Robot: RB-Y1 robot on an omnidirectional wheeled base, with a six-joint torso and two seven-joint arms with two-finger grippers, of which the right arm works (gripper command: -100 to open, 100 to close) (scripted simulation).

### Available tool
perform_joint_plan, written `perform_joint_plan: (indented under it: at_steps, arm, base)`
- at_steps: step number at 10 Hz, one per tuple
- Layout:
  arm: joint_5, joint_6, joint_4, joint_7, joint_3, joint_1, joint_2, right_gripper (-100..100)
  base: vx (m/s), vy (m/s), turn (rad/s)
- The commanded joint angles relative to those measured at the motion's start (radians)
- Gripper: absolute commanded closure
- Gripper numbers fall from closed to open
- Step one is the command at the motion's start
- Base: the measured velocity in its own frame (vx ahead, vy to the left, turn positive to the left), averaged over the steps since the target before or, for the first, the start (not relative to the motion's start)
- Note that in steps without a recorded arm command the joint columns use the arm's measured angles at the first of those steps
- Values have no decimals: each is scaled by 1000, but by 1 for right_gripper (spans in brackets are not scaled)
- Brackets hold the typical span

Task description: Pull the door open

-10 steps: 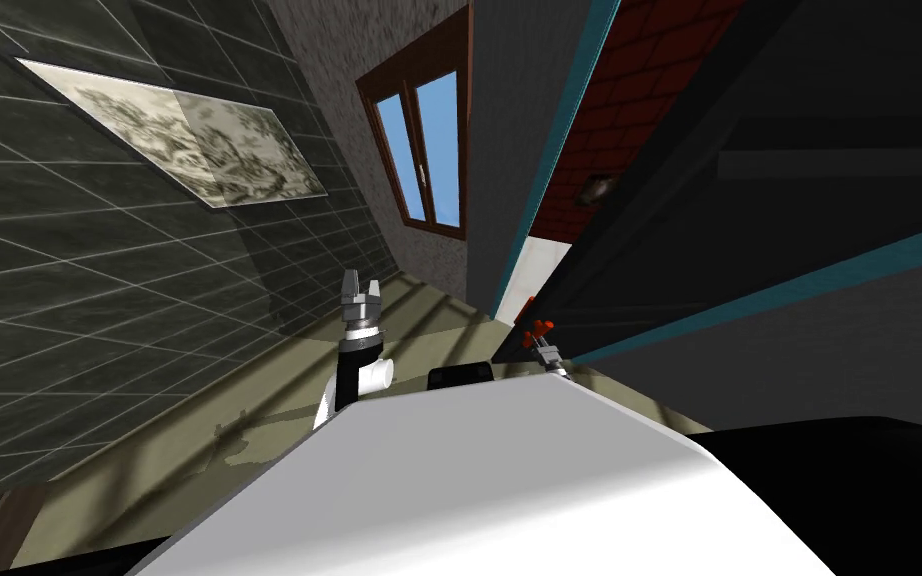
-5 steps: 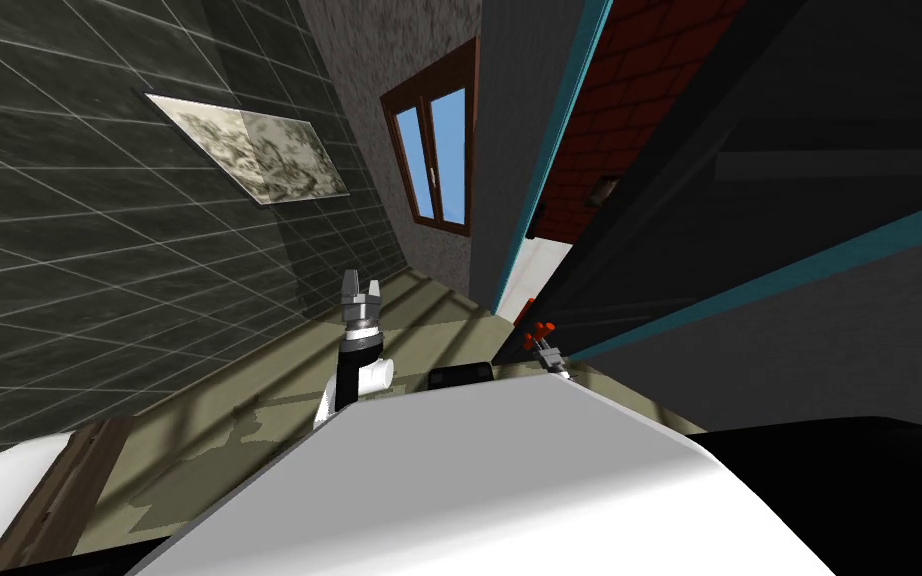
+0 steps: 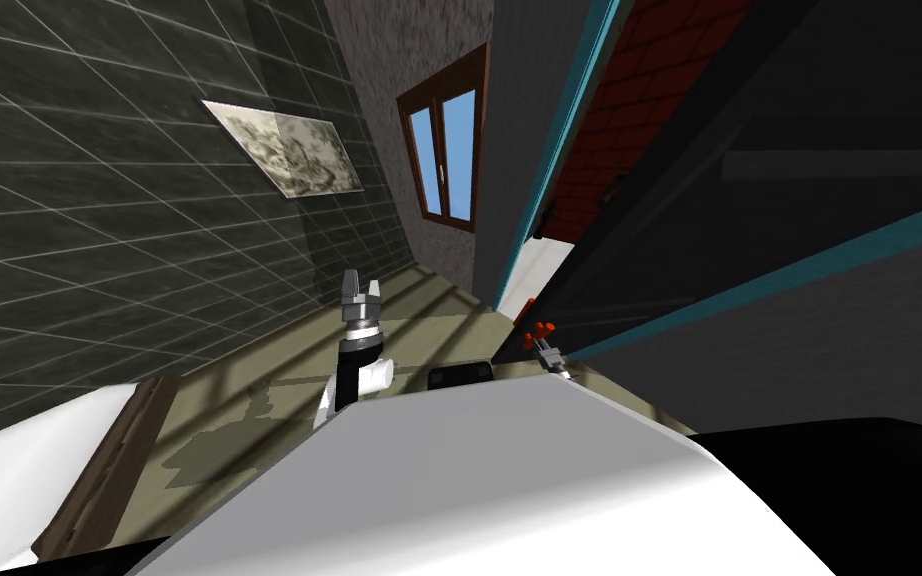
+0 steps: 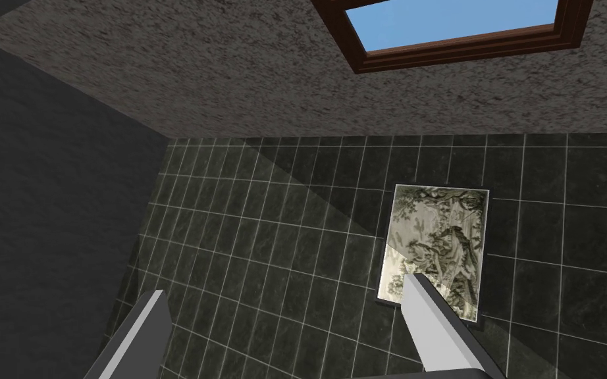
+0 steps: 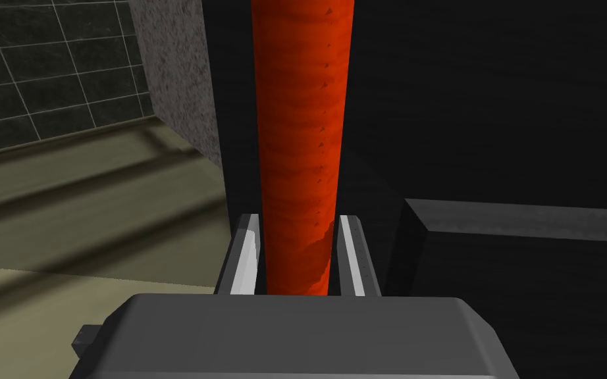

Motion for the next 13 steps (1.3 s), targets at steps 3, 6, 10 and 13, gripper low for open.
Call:
perform_joint_plan:
  at_steps: [3, 6, 10, 13]
  arm:
    - [9, -24, 29, -23, 18, -8, -6, 100]
    - [14, -38, 45, -36, 29, -15, -10, 100]
    - [18, -48, 64, -48, 39, -24, -11, 100]
    - [23, -63, 87, -63, 50, -34, -13, 100]
  base:
    - [-232, -45, 137]
    - [-180, -59, 114]
    - [-174, -48, 118]
    - [-192, -47, 130]
